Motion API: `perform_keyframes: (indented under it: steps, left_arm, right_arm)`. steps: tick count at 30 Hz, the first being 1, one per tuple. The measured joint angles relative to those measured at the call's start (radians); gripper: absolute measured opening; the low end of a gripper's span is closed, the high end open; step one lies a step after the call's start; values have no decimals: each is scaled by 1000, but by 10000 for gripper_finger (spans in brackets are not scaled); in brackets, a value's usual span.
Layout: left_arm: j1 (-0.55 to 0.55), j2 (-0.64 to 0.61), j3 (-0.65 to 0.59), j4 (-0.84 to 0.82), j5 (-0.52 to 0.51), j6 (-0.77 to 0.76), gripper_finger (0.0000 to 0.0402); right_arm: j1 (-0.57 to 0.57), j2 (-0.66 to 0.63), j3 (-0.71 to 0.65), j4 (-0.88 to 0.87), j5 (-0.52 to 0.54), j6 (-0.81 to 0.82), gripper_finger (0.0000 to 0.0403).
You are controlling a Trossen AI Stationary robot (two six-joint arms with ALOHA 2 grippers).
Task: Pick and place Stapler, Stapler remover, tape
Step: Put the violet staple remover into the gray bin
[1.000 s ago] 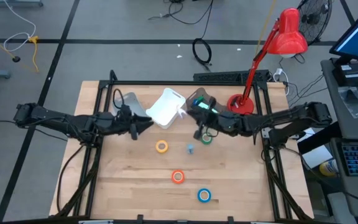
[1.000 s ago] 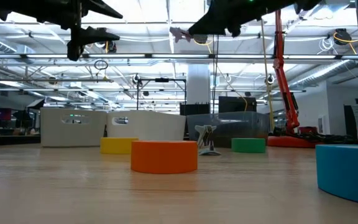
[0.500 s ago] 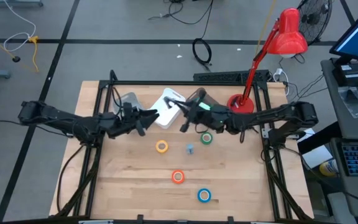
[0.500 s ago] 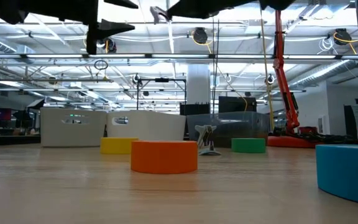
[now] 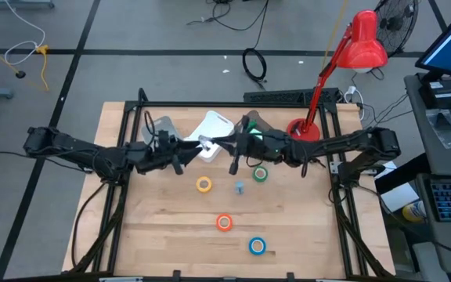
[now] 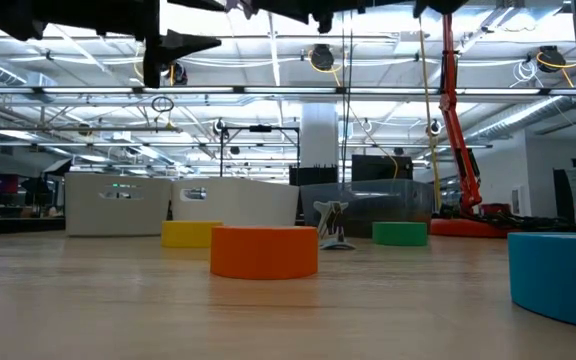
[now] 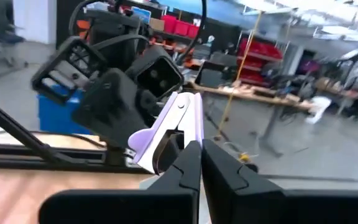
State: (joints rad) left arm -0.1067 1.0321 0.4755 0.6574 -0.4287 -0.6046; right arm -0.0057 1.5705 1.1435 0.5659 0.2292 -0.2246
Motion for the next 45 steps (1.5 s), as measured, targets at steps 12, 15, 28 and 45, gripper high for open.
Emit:
perform_keyframes:
  steps: [12, 15, 28, 45]
  left_arm:
    - [0, 0, 0, 30, 117, -17, 212]
    - [3, 0, 0, 77, 134, 11, 212]
    - [15, 9, 0, 104, 207, -18, 211]
    - [16, 10, 1, 150, 219, -6, 211]
  right_arm:
    - [-32, 0, 0, -24, -105, 172, 0]
    - [-33, 0, 0, -33, -111, 197, 0]
    - [-33, 0, -1, -15, -127, 278, 0]
    - [-33, 0, -1, -1, -127, 374, 0]
